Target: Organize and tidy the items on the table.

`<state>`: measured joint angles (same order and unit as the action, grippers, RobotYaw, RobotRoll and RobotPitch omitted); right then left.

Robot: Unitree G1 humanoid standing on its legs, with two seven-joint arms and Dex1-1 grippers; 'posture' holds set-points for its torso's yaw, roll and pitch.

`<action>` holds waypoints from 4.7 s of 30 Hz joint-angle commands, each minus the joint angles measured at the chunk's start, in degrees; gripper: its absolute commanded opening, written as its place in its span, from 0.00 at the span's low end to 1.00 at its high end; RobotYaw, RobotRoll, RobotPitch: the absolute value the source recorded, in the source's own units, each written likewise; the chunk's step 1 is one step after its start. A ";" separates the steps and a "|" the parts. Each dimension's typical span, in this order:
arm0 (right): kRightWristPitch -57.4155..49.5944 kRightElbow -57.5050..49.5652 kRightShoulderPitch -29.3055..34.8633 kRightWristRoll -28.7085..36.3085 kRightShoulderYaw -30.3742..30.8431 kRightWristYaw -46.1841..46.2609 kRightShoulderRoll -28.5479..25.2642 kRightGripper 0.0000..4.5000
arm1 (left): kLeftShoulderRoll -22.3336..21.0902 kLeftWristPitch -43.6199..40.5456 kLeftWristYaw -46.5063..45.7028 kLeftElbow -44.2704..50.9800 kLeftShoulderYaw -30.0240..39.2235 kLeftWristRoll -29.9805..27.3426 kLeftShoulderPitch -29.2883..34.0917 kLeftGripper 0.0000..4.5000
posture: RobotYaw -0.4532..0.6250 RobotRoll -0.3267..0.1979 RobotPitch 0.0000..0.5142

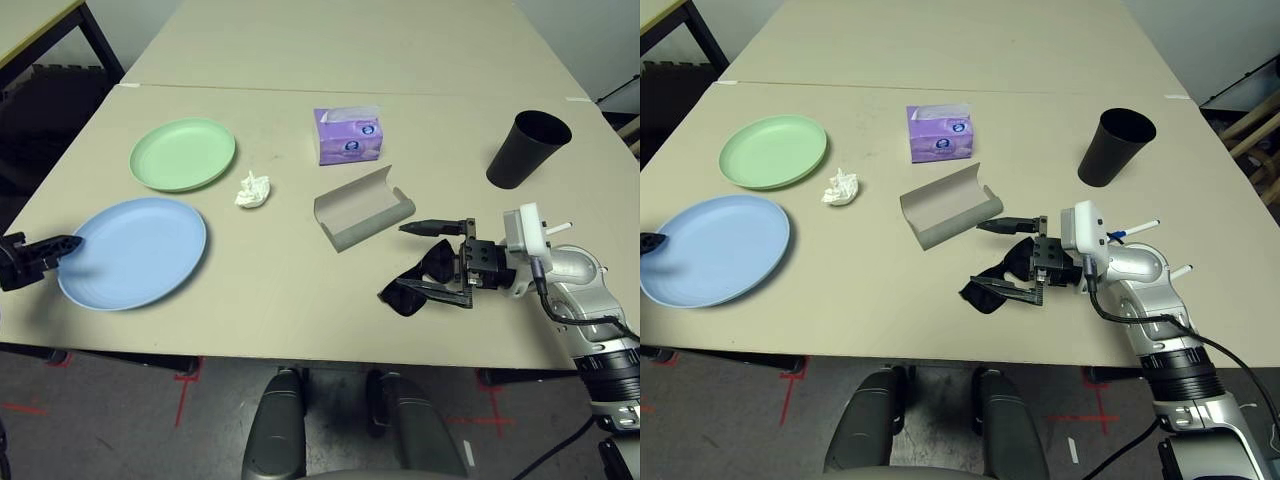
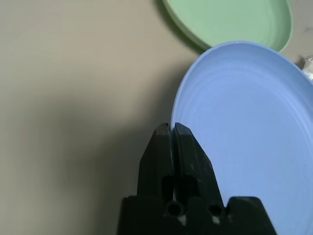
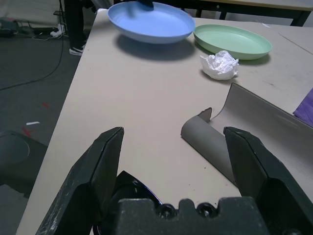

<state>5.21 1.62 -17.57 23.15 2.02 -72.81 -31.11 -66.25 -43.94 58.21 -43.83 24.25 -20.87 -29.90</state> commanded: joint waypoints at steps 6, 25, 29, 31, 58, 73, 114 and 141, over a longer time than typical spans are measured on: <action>0.36 0.65 -0.49 -0.34 1.15 -0.24 0.20 1.00 | 4.36 2.97 -9.54 -2.07 -0.05 0.43 -8.21 0.01 | 0.58 0.62 0.34; -0.07 -1.88 1.53 -0.31 1.00 2.38 -0.24 1.00 | 18.98 26.28 -38.67 -27.65 0.40 5.12 -35.27 0.01 | 0.54 0.62 0.35; 0.58 -0.64 0.77 -0.93 -0.85 6.08 0.34 1.00 | 20.72 27.51 -39.52 -28.36 0.13 5.29 -36.48 0.01 | 0.54 0.62 0.34; 0.30 0.03 0.33 -0.91 -1.82 8.28 0.77 1.00 | 21.35 27.62 -39.49 -28.43 0.15 5.21 -36.72 0.01 | 0.54 0.62 0.34; -6.11 -4.82 2.23 2.34 -3.66 18.37 3.02 1.00 | 24.06 28.84 -40.39 -27.09 -2.66 7.62 -33.52 0.87 | 0.54 0.62 0.35; -11.33 -5.38 1.14 4.43 -3.66 18.62 2.64 1.00 | 21.40 26.82 -0.94 -6.02 -17.32 9.42 -24.44 0.99 | 0.56 0.62 0.35; -10.27 -6.15 2.53 3.94 -4.03 19.70 2.92 1.00 | 28.54 35.55 8.21 -5.42 -23.64 13.23 -17.98 0.00 | 0.53 0.62 0.33; -9.67 -4.29 2.32 3.59 -5.08 20.27 3.83 1.00 | 27.02 35.01 -0.87 -6.69 -17.39 10.55 -27.32 0.00 | 0.54 0.62 0.33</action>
<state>-4.06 -2.01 -15.44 26.90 -2.66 -52.68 -27.21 -38.90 -10.07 59.24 -48.47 6.08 -10.90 -56.84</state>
